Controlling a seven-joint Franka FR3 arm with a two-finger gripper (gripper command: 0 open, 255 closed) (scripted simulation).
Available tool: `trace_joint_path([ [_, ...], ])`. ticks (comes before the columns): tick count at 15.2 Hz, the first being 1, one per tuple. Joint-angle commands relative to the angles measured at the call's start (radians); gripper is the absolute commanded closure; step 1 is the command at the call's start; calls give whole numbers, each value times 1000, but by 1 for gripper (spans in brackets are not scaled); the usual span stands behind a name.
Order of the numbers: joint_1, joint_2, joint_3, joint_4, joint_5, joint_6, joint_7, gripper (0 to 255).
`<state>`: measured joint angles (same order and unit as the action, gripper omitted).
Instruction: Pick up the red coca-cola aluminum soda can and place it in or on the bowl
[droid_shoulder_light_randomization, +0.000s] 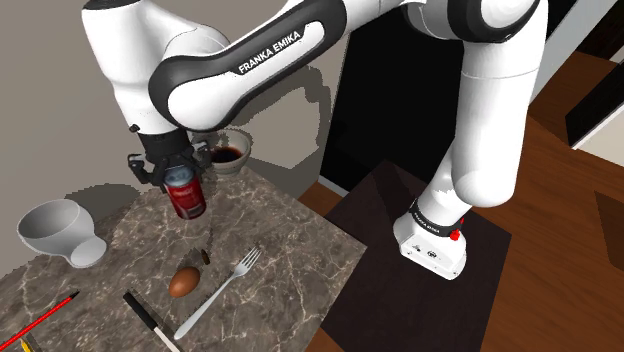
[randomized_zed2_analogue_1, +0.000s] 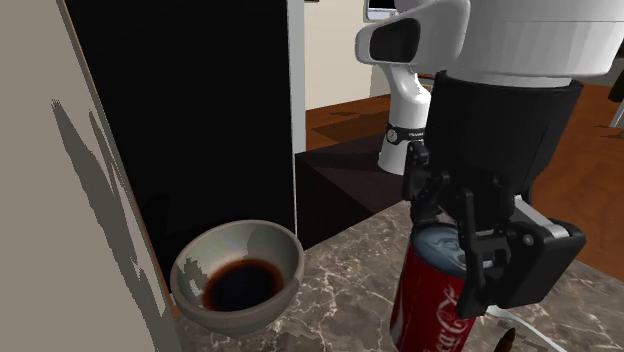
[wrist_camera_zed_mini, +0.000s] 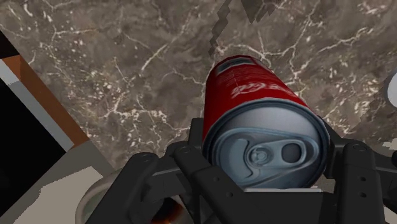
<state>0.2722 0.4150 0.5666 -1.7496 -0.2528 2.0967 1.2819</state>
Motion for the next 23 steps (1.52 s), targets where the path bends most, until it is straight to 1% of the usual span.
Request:
trace_joint_path([
  [1,-1,-8,4,20,7,-26,-5,255],
  [15,-7,-64,23,126,48,-179,-32,255],
  [23,-141,-111,-20,113,89,-197,-217,255],
])
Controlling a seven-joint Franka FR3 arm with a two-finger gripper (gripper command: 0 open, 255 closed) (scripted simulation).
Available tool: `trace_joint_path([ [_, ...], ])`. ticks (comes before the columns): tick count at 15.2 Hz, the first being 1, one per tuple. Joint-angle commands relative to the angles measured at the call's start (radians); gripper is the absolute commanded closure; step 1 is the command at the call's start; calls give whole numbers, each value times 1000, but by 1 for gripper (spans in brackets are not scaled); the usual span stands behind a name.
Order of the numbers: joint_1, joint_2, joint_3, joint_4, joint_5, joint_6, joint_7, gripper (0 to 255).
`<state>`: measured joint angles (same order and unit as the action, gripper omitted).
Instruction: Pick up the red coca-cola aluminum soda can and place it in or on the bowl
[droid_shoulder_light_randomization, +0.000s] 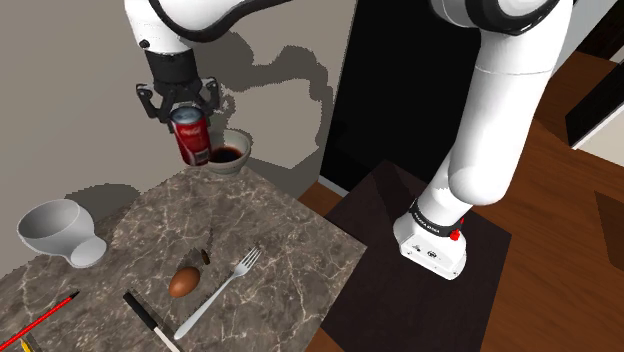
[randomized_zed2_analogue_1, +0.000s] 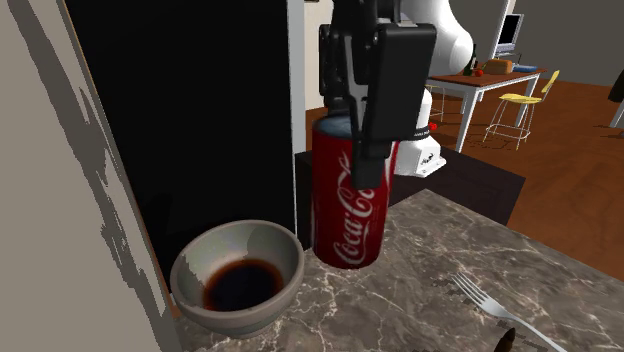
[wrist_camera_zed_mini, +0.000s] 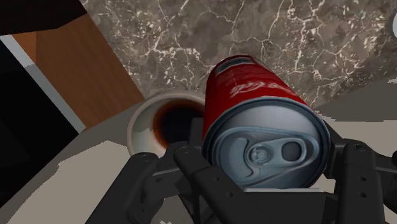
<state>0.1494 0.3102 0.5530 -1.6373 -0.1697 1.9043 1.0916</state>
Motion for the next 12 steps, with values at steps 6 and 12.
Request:
trace_joint_path([
  [6,-100,1,-45,45,15,-36,-156,255],
  [12,-143,27,-72,61,10,-25,-225,255],
])
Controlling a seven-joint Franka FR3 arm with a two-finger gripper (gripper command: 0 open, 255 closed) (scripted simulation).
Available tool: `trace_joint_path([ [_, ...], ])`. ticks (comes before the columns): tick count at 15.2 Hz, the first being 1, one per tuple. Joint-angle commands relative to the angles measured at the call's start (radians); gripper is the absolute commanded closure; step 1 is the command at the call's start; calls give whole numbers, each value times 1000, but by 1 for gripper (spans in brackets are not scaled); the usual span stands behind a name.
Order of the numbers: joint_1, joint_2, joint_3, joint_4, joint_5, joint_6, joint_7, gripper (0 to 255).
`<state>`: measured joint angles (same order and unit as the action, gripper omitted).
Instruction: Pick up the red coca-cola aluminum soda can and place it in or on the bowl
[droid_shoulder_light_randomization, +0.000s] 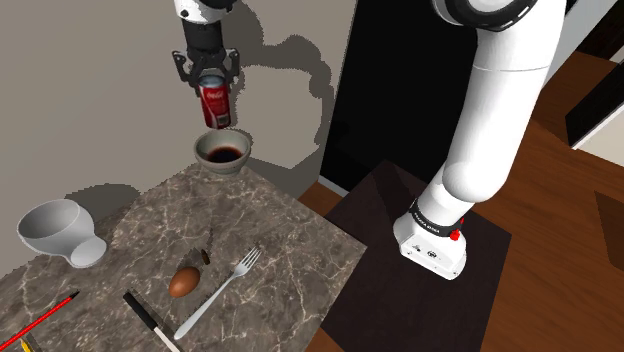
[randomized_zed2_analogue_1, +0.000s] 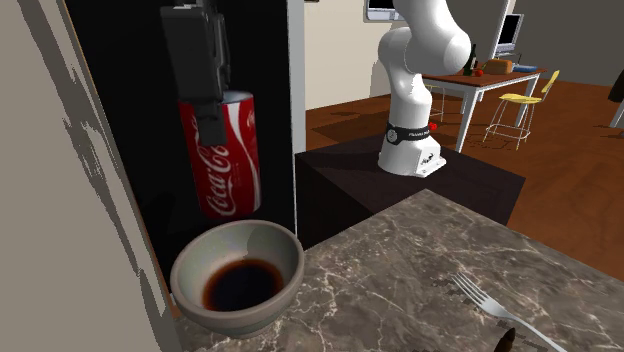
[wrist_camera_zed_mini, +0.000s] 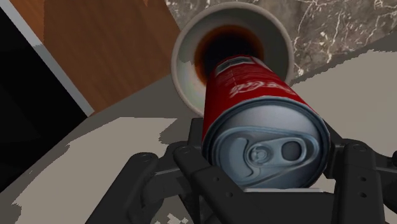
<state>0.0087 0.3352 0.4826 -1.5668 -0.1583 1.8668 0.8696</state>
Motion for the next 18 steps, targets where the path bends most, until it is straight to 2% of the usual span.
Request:
trace_joint_path([
  [1,-3,4,-2,-20,-3,25,-2,255],
  [18,1,63,-18,-150,-39,206,22,255],
])
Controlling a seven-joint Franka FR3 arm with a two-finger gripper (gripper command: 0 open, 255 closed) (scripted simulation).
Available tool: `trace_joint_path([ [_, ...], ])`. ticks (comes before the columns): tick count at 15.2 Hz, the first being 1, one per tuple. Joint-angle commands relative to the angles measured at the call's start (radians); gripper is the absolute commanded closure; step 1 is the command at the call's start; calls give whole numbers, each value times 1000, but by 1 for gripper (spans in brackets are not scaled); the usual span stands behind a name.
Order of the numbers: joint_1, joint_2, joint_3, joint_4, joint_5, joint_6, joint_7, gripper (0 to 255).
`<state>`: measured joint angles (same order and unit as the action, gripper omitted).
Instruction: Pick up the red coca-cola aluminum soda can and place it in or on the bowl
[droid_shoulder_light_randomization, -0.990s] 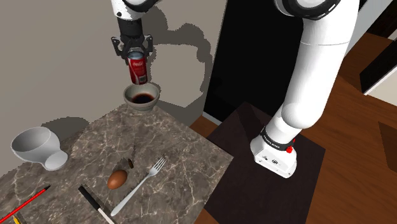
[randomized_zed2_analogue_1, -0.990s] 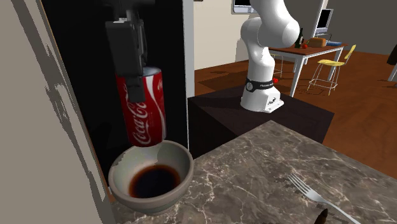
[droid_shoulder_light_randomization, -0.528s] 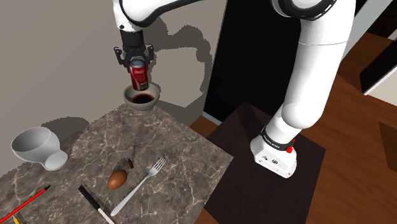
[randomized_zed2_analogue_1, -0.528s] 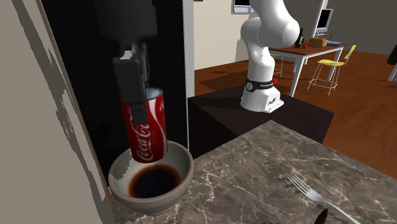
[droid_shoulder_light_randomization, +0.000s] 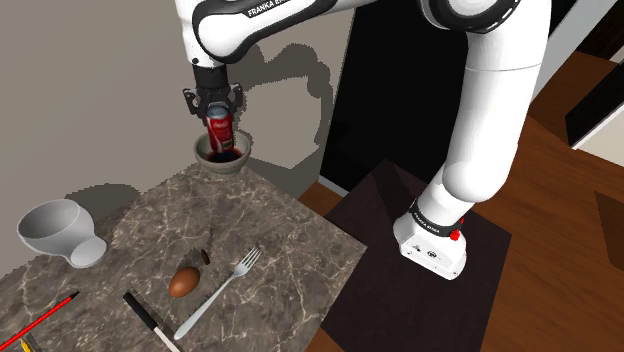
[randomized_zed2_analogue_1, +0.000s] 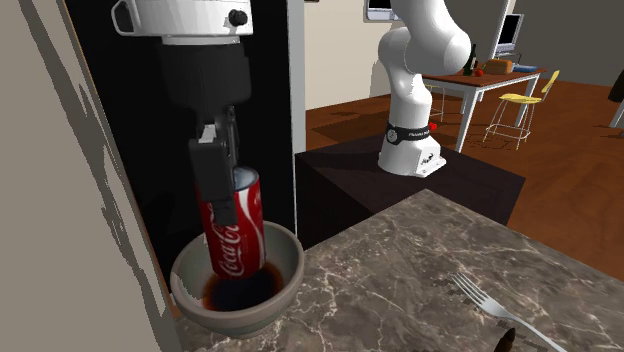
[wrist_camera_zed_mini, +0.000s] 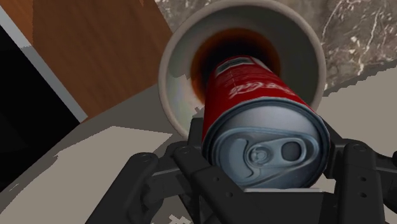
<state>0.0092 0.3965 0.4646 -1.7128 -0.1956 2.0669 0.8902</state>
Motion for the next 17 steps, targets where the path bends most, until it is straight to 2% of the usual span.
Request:
trace_joint_path([
  [1,1,1,0,-4,-1,6,2,255],
  [6,1,1,0,-4,-1,6,2,255],
  [7,1,1,0,-4,-1,6,2,0],
  [12,1,1,0,-4,-1,6,2,0],
  [16,-4,-41,11,67,24,-103,-15,0],
  [17,-4,-41,11,67,24,-103,-15,0],
])
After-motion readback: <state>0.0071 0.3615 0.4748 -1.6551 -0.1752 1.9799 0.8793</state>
